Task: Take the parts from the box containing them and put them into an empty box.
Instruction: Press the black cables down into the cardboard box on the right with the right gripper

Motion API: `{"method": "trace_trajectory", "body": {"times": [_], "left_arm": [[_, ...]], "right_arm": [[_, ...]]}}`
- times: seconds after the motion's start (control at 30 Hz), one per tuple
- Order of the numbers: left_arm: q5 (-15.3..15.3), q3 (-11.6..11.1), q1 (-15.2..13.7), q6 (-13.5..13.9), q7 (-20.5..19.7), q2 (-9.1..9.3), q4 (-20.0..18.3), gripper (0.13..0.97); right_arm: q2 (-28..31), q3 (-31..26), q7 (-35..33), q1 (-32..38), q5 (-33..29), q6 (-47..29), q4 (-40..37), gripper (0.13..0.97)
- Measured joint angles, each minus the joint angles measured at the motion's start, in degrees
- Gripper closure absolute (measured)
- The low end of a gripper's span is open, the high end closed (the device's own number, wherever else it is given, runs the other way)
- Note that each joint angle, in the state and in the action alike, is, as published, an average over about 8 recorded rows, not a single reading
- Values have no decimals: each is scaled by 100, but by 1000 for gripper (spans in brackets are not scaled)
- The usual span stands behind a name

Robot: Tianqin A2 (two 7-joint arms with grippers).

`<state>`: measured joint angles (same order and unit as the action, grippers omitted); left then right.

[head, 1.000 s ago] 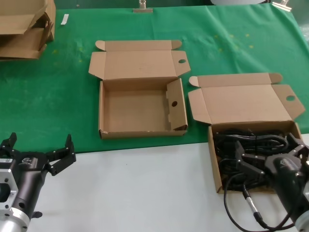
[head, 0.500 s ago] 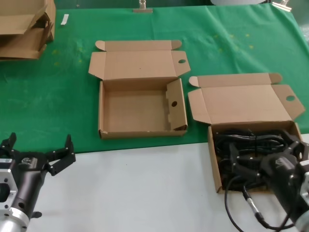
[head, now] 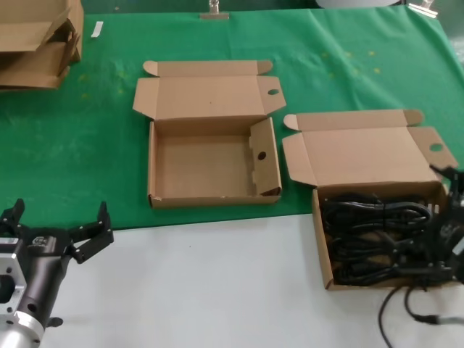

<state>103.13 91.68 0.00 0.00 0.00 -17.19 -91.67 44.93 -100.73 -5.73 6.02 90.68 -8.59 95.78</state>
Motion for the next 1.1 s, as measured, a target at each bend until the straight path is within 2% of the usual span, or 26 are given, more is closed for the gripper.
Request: {"method": "trace_trajectory", "body": {"times": [0.27,0.53,0.73,1.1], "left_arm": [[0,0,0,0,0,0,0,132],[0,0,0,0,0,0,0,132],[-1,0,0,0,0,0,0,132],[-1,0,0,0,0,0,0,132]], "right_arm": [[361,-595,-644,1418,-1604,-1291,-704,129],[6,-1139,-961,2587,-2848,-2326,-1251,129],[-400,-1308,-856,3024,-3415,-2706,-1545,129],[-822,-1316,-620,3260,-3990,-2924,-1931,130]]}}
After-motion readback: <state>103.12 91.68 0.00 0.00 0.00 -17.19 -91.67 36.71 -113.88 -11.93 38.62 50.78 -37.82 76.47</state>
